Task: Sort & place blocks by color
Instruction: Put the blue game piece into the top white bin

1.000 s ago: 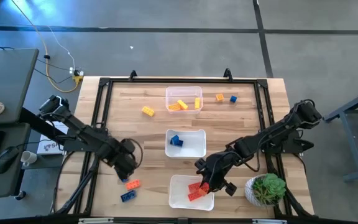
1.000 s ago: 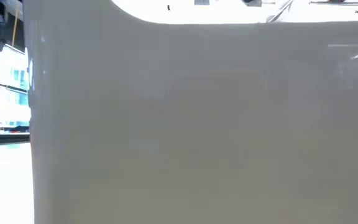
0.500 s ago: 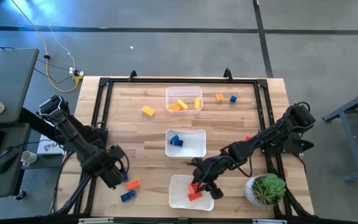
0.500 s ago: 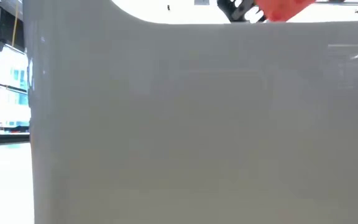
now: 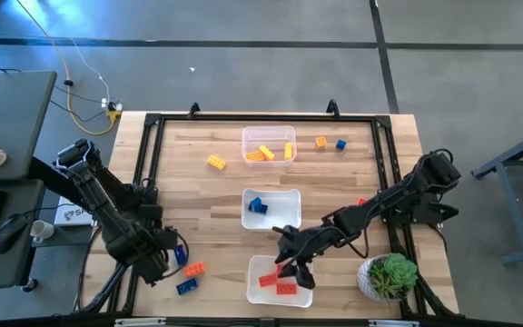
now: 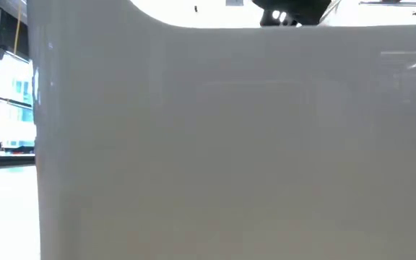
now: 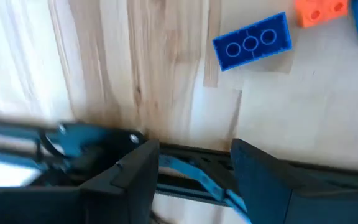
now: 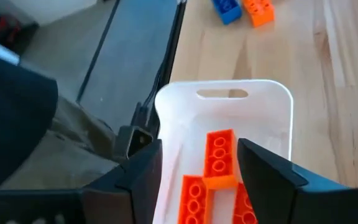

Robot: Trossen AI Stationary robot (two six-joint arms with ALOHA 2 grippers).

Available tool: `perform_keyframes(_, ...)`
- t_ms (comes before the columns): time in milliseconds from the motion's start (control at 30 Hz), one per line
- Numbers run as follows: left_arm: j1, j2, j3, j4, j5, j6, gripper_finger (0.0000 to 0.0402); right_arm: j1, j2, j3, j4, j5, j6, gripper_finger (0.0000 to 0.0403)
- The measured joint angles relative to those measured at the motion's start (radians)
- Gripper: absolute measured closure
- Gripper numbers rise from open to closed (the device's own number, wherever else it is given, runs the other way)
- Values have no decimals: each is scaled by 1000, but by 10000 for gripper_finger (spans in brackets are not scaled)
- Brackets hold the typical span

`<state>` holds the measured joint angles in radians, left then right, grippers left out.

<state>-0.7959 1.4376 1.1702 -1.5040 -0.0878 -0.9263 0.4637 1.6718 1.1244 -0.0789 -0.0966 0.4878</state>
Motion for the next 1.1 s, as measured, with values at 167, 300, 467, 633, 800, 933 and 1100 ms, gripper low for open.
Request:
perform_keyframes(167, -2, 0, 0, 0, -15, 145, 216, 0, 0, 0, 38, 22, 83, 208)
perform_keyframes(300, -2, 0, 0, 0, -34, 217, 216, 0, 0, 0, 66, 28, 115, 208)
perform_keyframes(467, 0, 0, 0, 0, -56, 282, 212, 0, 0, 0, 94, 81, 142, 208)
perform_keyframes(633, 13, 0, 0, 7, -121, 362, 188, 0, 0, 0, 106, 121, 167, 208)
perform_keyframes(800, 45, 0, 0, 66, -142, 564, 161, 0, 0, 0, 106, 123, 187, 208)
perform_keyframes(933, 57, 0, 0, 170, -140, 758, 156, 0, 0, 0, 106, 133, 212, 208)
perform_keyframes(1100, 71, 37, 0, 268, -116, 885, 156, 0, 0, 0, 106, 158, 215, 208)
